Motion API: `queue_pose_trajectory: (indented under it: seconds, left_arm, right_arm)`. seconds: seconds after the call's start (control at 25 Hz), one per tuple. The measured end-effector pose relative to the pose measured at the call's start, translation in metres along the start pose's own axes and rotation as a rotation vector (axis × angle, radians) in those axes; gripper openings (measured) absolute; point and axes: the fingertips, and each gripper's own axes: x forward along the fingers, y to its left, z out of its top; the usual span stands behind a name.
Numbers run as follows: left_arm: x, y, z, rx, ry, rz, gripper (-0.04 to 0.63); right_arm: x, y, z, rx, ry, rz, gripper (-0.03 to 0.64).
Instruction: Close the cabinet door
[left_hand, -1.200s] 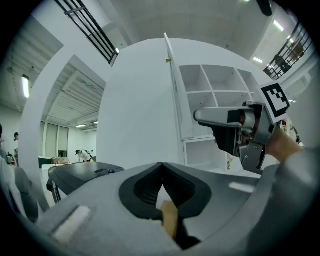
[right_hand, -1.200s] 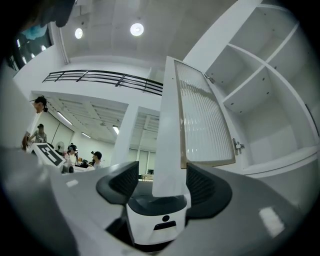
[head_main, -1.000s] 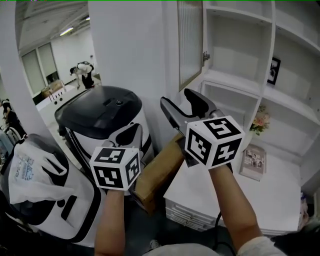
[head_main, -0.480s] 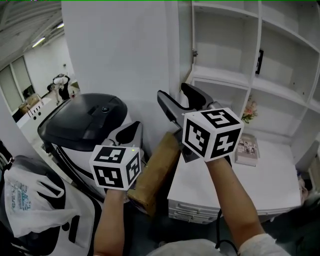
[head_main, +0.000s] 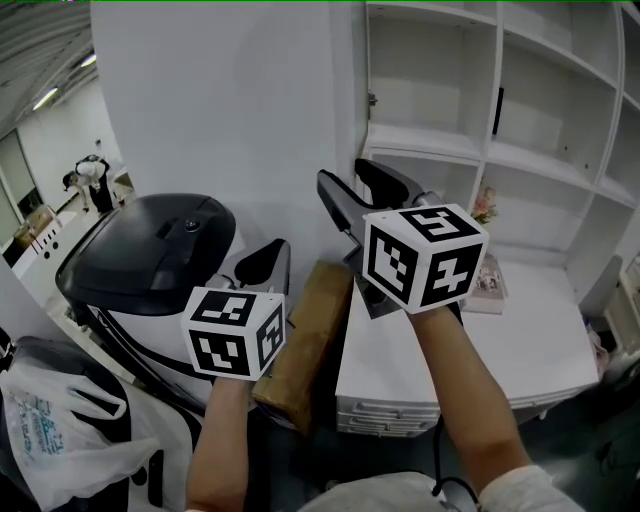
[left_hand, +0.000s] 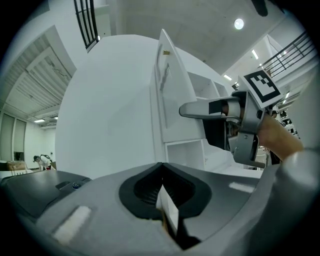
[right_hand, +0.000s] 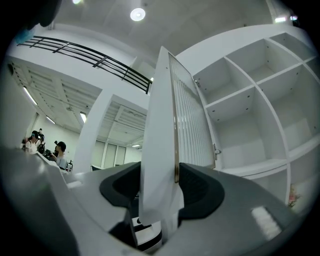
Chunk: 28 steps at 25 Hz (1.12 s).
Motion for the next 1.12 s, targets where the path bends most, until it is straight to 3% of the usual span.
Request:
queue_pose_trajectory:
  seconds: [0.56, 1.12]
  left_arm:
    - [0.009, -0.013, 0.006, -0.005, -0.029, -0.066, -0.003]
    - [0.027, -0.058, 0.013, 0.014, -0.033, -0.147, -0.003]
  right_arm:
    - [-0.016, -0.011, 0.002, -0.004, 0.013, -0.014, 0.201]
    - [-0.049, -0.044, 0.010, -0.008, 0.011, -0.053, 0.157]
